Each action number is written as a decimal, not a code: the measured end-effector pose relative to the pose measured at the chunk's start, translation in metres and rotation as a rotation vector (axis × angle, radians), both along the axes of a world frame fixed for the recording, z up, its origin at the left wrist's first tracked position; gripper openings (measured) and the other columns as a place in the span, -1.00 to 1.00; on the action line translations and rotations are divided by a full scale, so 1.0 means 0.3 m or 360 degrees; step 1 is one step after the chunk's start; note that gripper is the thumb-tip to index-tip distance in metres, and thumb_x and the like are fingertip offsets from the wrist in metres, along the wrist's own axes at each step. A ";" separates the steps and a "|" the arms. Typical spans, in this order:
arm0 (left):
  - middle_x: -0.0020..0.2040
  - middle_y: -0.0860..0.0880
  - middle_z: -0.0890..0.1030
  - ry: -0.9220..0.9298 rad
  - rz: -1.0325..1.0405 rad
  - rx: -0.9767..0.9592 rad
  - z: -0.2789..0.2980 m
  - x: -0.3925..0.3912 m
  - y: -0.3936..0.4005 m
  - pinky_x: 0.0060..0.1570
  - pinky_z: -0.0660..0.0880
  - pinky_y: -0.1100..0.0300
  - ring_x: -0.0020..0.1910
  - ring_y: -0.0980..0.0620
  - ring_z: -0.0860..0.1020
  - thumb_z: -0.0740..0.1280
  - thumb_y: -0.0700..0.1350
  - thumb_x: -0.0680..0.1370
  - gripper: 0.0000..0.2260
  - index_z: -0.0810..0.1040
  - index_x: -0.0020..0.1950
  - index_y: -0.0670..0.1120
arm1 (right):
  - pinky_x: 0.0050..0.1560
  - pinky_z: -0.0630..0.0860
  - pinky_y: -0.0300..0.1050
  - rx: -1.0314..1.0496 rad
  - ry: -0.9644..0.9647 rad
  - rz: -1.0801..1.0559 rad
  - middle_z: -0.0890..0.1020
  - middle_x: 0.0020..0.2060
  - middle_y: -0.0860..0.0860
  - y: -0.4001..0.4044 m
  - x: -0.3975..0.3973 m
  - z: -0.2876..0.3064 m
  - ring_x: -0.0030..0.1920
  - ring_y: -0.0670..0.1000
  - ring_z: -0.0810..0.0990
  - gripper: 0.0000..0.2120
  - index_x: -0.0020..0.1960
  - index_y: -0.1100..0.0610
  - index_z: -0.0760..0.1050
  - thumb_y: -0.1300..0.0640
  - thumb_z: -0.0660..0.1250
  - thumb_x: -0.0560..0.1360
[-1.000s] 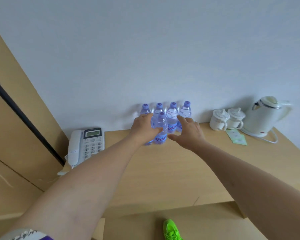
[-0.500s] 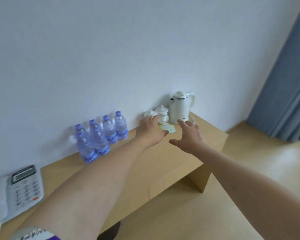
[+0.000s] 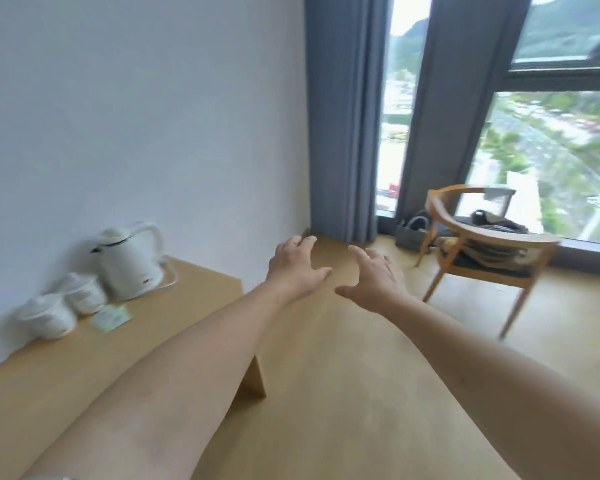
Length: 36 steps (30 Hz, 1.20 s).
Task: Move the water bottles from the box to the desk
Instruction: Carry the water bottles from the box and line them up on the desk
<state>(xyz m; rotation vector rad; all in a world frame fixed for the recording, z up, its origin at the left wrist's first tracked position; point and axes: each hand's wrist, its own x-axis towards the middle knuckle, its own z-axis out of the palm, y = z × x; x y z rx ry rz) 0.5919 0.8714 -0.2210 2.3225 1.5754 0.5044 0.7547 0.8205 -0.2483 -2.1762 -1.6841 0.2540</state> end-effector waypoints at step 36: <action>0.53 -0.04 0.32 0.0053 -0.2032 -0.0066 -0.089 3.024 -0.248 0.42 0.29 -0.03 0.51 -0.10 0.23 0.44 0.16 0.51 -0.32 0.29 0.56 0.05 | 0.36 0.33 0.08 -0.0221 0.0123 -0.2114 0.32 0.50 0.03 -0.624 2.354 -0.019 0.46 0.15 0.27 -0.14 0.59 -0.12 0.09 -0.23 0.44 0.43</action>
